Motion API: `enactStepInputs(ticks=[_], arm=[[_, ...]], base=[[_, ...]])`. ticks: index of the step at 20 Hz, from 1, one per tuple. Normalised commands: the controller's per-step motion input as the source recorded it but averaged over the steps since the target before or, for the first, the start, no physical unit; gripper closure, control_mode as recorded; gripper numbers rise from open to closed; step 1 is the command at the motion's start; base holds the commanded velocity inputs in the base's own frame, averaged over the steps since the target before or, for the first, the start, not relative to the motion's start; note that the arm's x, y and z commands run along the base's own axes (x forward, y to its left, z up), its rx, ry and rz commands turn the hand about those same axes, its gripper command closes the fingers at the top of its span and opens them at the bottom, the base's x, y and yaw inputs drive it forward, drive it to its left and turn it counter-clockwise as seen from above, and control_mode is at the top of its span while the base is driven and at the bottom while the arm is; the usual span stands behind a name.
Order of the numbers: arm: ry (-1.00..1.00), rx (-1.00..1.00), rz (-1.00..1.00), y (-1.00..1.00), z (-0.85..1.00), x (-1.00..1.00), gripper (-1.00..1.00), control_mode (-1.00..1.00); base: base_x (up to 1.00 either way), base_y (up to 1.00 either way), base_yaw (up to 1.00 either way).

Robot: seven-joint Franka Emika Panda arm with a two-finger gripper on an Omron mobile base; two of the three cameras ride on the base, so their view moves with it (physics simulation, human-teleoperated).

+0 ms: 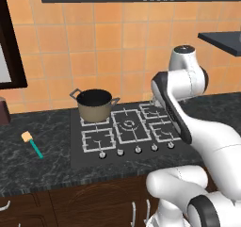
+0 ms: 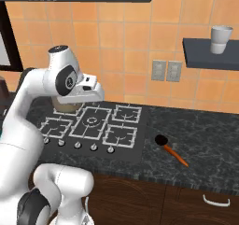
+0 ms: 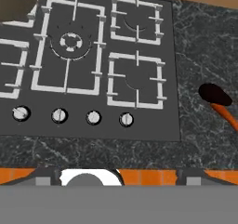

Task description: Put the avocado and carrot in the pot. Retrieve the spatula and lightly stir the vegetables in the pot.

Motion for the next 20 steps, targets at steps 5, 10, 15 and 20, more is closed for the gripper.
enactStepInputs(ticks=[5,10,15,20], arm=[[0.22,-0.02,-0.19,-0.99,-0.44,0.06,-1.00,-1.00],[0.25,0.02,-0.07,-1.00,-0.41,0.37,-1.00,-1.00],[0.20,0.09,0.08,-1.00,-0.85,0.57,-1.00,-1.00],[0.10,0.00,0.12,-0.90,-0.85,0.49,-1.00,-1.00]], base=[[0.00,0.00,0.00],[0.00,0.00,0.00],[0.00,0.00,0.00],[0.00,0.00,0.00]])
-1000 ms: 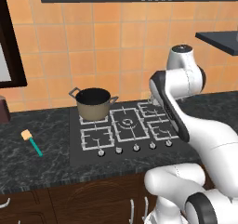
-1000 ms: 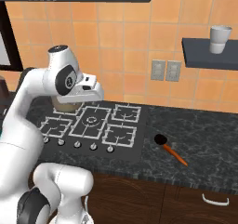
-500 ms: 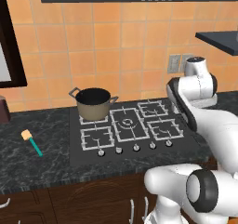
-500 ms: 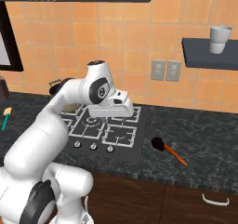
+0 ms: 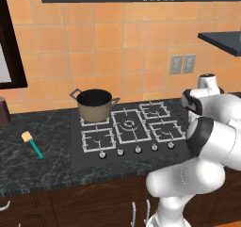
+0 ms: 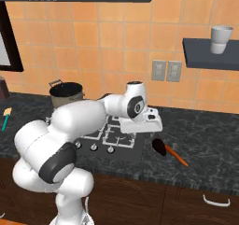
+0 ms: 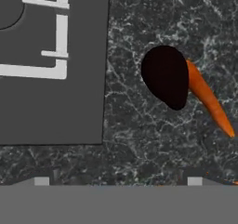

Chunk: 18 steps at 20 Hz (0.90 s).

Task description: Put the avocado and carrot in the pot. Retrieve the spatula and lightly stir the vegetables in the pot.

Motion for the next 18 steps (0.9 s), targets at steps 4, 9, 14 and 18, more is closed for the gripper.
enactStepInputs(ticks=[4,9,14,18], arm=[[0.00,-0.03,0.13,-0.61,-0.34,0.48,-1.00,-1.00],[0.00,-0.01,0.15,-0.34,-0.53,0.41,-1.00,-1.00],[0.00,0.00,0.14,-0.22,-0.38,0.17,-1.00,-1.00],[0.00,0.00,0.12,-0.15,-0.39,0.19,-1.00,-1.00]], base=[[0.00,0.00,0.00],[0.00,0.00,0.00],[0.00,0.00,0.00],[0.00,0.00,0.00]])
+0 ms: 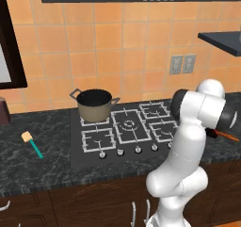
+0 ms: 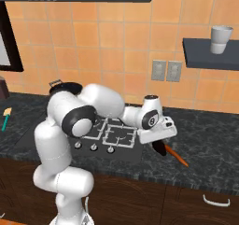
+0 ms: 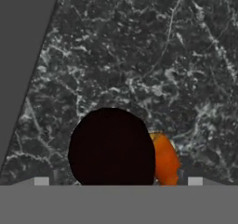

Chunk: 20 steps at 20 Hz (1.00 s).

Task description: Put the avocado and carrot in the pot. Retrieve the spatula and lightly stir the vegetables in the pot.

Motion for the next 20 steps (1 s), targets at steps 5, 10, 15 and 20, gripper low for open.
enactStepInputs(ticks=[5,10,15,20], arm=[[0.00,0.00,0.07,0.00,-0.24,-0.04,1.00,-1.00],[-0.15,0.00,0.02,0.26,0.32,-0.37,1.00,-1.00],[-0.29,0.00,0.16,0.93,0.68,-0.43,1.00,-1.00],[-0.13,0.00,0.21,1.00,0.51,-0.15,1.00,-1.00]], base=[[0.00,0.00,0.00],[0.00,0.00,0.00],[0.00,0.00,0.00],[0.00,0.00,0.00]])
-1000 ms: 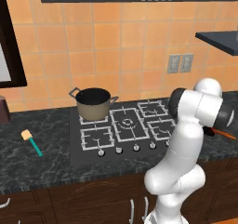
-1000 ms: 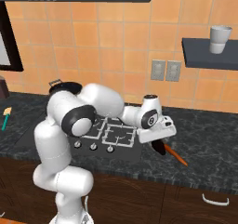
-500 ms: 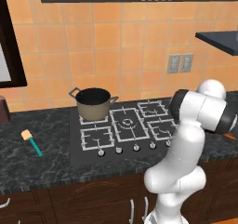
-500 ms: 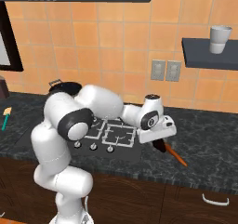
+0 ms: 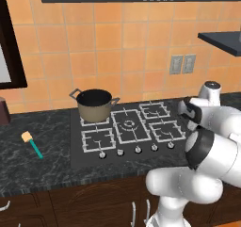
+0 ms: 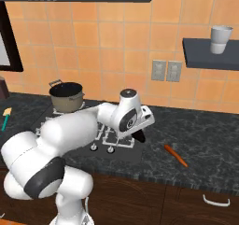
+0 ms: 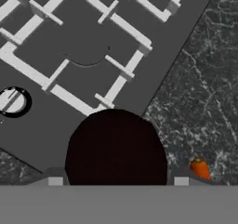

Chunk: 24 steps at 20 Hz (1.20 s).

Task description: Put the avocado and carrot in the pot. Retrieve the spatula and lightly stir the vegetables in the pot.

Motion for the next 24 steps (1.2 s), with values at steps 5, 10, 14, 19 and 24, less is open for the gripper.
enactStepInputs(ticks=[5,10,14,19,24], arm=[[-0.07,0.03,0.16,1.00,0.79,0.03,1.00,-1.00],[-0.04,0.06,0.12,1.00,0.84,0.10,1.00,-1.00],[-0.13,0.00,0.18,1.00,0.62,0.08,1.00,-1.00],[-0.22,-0.04,0.33,1.00,0.61,0.18,1.00,-1.00],[-0.07,-0.01,0.26,1.00,0.84,0.57,1.00,-1.00]], base=[[0.00,0.00,0.00],[0.00,0.00,0.00],[0.00,0.00,0.00],[0.00,0.00,0.00],[0.00,0.00,0.00]])
